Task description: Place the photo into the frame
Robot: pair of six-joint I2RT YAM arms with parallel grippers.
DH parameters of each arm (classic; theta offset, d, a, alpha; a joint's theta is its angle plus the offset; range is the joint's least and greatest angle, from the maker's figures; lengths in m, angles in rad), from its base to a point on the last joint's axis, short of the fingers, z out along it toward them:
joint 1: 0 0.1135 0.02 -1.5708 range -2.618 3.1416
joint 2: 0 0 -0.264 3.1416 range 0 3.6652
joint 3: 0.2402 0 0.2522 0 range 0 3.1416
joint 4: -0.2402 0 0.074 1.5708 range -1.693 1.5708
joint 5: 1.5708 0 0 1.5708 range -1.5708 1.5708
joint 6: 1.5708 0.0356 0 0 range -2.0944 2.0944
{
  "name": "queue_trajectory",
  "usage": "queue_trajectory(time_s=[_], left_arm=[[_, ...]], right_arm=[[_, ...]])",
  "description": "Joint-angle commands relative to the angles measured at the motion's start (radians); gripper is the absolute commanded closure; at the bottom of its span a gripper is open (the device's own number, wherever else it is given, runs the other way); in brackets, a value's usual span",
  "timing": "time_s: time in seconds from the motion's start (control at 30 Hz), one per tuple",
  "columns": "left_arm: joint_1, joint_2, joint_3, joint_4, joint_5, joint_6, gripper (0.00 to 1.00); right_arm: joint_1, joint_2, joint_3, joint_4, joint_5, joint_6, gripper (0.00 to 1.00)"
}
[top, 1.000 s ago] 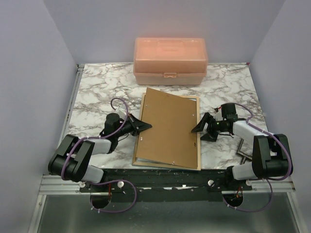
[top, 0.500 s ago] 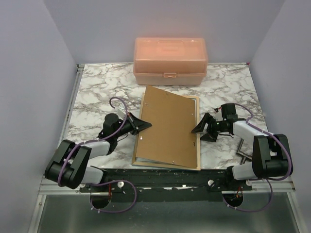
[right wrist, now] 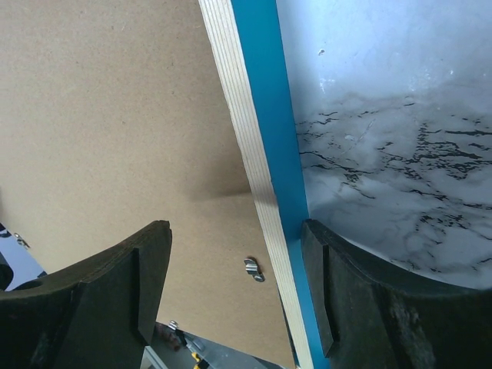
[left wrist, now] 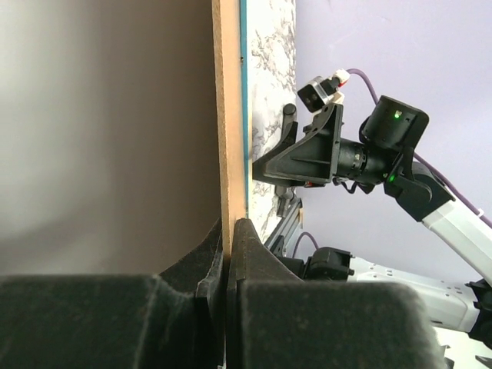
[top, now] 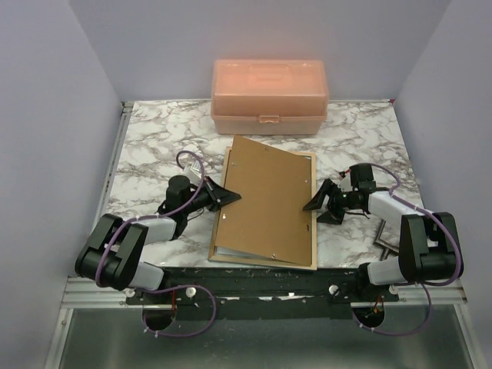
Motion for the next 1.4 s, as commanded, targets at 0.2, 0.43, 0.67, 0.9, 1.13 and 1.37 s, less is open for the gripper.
queue_trajectory(time_s=[0.2,0.43,0.67,0.9,1.13,1.37], left_arm=[[-0.002,0.064,0.047,0.081,0.020,0.036,1.00],[-0.001,0.070,0.069,0.083,0.017,0.038,1.00],[0.029,0.066,0.066,0.096,0.041,0.032,1.00],[0.075,0.052,0.038,0.133,0.066,0.011,1.00],[0.079,0.088,0.043,0.163,0.074,0.002,1.00],[0.054,0.126,0.037,0.203,0.070,-0.010,1.00]], right_arm=[[0.000,0.001,0.002,-0.019,0.014,-0.014,0.26],[-0.001,0.000,0.013,-0.039,0.036,-0.025,0.27],[-0.001,-0.007,0.018,-0.049,0.064,-0.029,0.36],[-0.001,-0.005,0.013,-0.052,0.084,-0.034,0.49],[-0.001,-0.001,0.006,-0.047,0.089,-0.036,0.58],[-0.001,0.001,0.003,-0.038,0.079,-0.028,0.59]])
